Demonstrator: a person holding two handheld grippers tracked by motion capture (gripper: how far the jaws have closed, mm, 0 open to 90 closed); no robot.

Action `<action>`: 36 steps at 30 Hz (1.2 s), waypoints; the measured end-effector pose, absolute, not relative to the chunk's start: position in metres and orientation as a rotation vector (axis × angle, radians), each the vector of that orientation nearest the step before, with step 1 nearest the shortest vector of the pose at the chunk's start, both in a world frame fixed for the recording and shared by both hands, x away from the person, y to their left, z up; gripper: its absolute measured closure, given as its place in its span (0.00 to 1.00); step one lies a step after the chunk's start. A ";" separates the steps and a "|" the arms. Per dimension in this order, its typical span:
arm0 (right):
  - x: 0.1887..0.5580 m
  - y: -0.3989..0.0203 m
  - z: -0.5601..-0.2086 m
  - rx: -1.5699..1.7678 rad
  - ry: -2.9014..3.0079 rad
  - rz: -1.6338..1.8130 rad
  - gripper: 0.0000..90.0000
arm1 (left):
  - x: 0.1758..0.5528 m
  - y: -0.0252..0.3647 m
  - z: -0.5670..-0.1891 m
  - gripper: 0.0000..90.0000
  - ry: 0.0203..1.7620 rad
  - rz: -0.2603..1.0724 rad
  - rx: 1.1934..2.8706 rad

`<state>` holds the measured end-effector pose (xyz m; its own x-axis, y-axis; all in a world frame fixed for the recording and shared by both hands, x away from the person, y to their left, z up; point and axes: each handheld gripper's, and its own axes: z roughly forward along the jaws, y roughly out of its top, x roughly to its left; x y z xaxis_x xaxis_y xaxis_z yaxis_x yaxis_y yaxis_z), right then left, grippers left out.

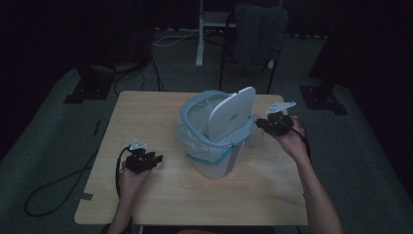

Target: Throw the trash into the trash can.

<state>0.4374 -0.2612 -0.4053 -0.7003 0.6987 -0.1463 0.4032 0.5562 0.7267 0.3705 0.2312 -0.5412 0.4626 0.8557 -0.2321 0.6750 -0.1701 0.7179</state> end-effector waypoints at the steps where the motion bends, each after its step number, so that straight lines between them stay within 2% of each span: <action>1: 0.437 -0.262 -0.404 0.894 2.369 0.952 0.92 | 0.371 0.231 -0.541 0.61 1.281 0.287 1.915; 36: 0.442 -0.273 -0.359 0.862 2.284 0.940 0.92 | 0.371 0.231 -0.541 0.61 1.281 0.283 1.914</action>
<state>0.4421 -0.2727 -0.3591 -0.6626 0.7169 -0.2169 0.3565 0.5566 0.7504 0.3707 0.2314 -0.5412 0.4626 0.8549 -0.2347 0.6761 -0.1690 0.7171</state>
